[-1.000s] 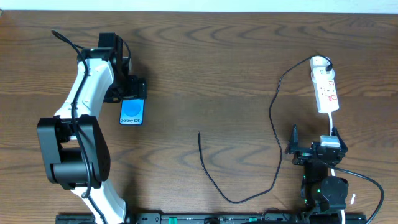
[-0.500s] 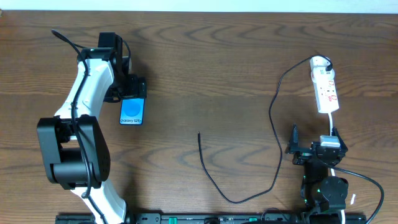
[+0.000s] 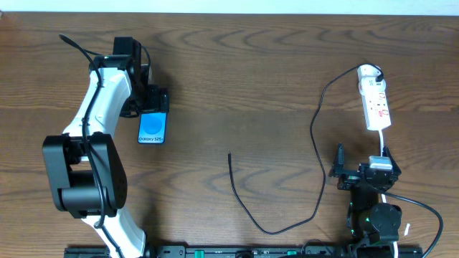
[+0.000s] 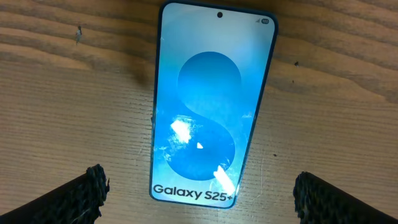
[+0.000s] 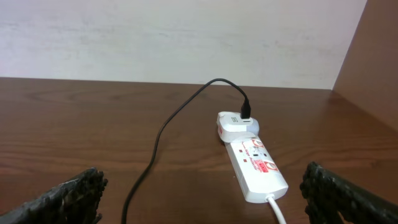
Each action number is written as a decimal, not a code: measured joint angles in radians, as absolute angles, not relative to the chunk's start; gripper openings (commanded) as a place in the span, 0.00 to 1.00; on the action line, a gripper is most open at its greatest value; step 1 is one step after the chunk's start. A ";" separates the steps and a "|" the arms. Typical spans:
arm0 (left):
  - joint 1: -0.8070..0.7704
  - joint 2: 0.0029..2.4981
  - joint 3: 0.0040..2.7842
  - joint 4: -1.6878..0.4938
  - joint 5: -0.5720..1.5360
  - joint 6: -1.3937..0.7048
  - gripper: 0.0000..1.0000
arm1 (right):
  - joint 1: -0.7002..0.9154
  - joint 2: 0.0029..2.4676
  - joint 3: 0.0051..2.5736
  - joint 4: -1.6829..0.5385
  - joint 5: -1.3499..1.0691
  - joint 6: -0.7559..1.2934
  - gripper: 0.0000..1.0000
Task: Plug charger to phone and switch on socket
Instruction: 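Lower the open left gripper down onto the phone's top edge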
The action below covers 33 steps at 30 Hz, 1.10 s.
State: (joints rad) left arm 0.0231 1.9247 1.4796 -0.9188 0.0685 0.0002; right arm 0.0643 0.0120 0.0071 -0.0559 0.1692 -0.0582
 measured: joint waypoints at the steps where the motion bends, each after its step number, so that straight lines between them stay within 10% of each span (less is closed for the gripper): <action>1: 0.023 1.925 1.480 -0.919 0.068 0.001 0.97 | 0.064 0.012 0.007 -0.056 0.169 -0.058 0.99; 33: 0.023 1.930 1.427 -0.865 0.069 -0.046 0.98 | 0.064 0.012 0.007 -0.056 0.169 -0.058 0.99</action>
